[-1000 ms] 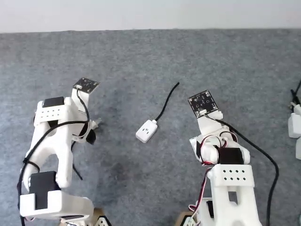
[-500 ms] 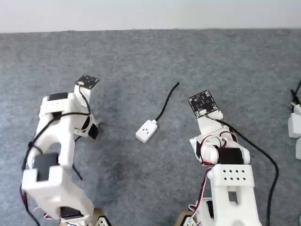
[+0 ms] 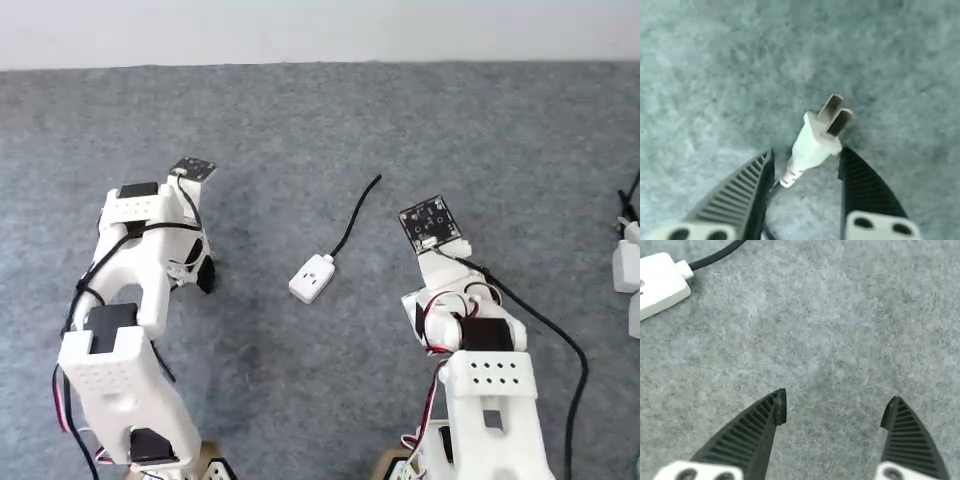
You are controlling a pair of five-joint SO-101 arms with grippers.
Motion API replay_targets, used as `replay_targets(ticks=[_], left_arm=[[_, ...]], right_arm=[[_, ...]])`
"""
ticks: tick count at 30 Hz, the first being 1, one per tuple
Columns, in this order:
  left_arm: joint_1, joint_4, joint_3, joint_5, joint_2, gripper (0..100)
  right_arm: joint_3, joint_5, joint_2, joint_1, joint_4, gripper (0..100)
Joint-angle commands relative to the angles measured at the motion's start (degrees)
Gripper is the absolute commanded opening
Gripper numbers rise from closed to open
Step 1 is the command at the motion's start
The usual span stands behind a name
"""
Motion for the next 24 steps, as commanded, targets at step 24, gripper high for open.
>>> replay_targets(ticks=[24], left_arm=[[2.90, 8.35, -11.56, 0.62, -0.62, 1]], right_arm=[[-0.53, -0.53, -0.40, 0.31, -1.10, 31.4]])
